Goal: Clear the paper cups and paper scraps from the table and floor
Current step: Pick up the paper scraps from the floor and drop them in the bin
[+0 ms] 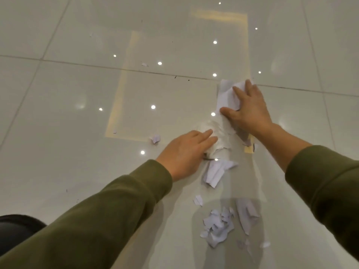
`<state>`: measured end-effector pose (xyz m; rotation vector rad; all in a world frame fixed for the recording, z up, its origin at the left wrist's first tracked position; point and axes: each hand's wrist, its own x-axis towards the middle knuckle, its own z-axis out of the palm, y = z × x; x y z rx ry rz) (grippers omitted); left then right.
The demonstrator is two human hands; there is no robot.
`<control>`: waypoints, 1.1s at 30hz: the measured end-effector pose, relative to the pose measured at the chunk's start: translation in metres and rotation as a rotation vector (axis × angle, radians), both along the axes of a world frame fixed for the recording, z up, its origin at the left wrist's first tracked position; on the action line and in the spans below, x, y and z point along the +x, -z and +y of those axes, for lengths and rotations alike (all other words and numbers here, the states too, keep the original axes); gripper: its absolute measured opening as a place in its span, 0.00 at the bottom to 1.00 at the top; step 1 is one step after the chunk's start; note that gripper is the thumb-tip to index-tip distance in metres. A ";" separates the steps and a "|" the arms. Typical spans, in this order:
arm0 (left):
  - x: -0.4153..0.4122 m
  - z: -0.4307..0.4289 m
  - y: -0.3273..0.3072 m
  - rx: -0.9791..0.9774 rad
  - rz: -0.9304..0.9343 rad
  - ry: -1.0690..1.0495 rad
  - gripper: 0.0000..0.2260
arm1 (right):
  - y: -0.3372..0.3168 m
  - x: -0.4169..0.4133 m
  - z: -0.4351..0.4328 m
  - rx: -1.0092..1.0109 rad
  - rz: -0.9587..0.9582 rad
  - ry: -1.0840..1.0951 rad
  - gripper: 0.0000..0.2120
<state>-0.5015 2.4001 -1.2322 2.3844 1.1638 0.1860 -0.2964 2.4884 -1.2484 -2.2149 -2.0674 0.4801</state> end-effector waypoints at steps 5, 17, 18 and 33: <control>-0.034 0.006 -0.006 -0.009 -0.022 -0.300 0.29 | -0.003 0.001 0.013 0.036 0.140 0.146 0.23; -0.129 0.032 0.010 -0.102 0.411 -0.920 0.19 | -0.034 -0.055 -0.017 -0.090 0.336 -0.170 0.15; -0.128 0.024 0.014 -0.143 0.417 -0.896 0.19 | -0.031 -0.061 -0.024 -0.133 0.310 -0.220 0.14; -0.007 -0.080 -0.003 -0.182 -0.046 -0.108 0.21 | -0.056 -0.003 -0.138 -0.261 0.206 -0.350 0.19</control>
